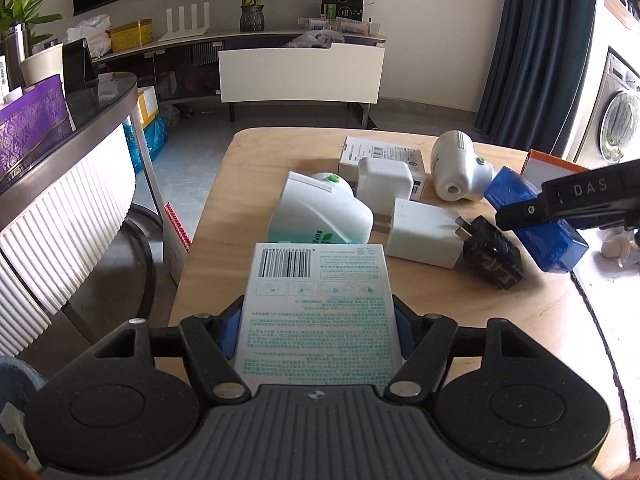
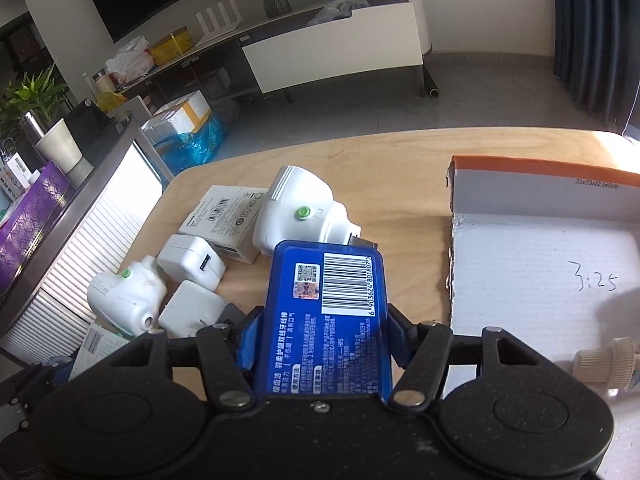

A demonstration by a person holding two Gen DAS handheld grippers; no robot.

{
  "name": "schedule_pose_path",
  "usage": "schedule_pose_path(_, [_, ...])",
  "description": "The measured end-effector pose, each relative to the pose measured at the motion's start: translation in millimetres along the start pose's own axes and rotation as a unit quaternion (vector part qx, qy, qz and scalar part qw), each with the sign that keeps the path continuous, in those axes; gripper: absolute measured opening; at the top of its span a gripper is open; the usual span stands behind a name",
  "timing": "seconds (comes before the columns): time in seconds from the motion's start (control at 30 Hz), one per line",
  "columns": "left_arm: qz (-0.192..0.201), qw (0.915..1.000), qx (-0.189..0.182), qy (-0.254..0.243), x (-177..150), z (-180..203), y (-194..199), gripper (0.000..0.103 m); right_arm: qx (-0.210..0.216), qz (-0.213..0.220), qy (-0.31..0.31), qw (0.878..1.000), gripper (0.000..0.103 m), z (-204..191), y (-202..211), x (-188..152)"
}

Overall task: Organize rigid objects
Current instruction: 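Grasp the blue box with the right gripper while the left lifts the bandage box, then carry the bandage box and blue box toward the white box tray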

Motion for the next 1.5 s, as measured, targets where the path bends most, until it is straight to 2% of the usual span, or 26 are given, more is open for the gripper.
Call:
schedule_pose_path(0.13, [0.021,0.9997,0.011,0.006,7,3,14,0.071,-0.017,0.036,0.034,0.999,0.073,-15,33,-15])
schedule_pose_path(0.27, [0.025,0.9994,0.019,0.015,10,11,29,0.071,-0.024,0.047,0.065,0.996,0.073,-32,60,-35])
schedule_pose_path(0.6, [0.021,0.9988,0.032,0.032,11,36,61,0.071,-0.049,0.069,0.06,0.995,0.074,-38,107,-52])
schedule_pose_path(0.83, [0.033,0.9987,0.027,0.027,15,53,79,0.071,-0.058,0.086,0.041,0.994,0.074,-25,136,-55])
schedule_pose_path(1.5, [0.047,0.9987,-0.02,0.001,14,103,98,0.071,-0.093,0.114,0.007,0.989,0.074,15,193,-65])
Point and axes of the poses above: each gripper's, at about its wrist camera, not at the fingertips, and y roughly against the way its jaws point, z to its right, x to its top, the point moved 7 cm from there along -y, roughly the way its jaws point, and after that the axes turned 1 degree about -y, right-handed, at the moved point
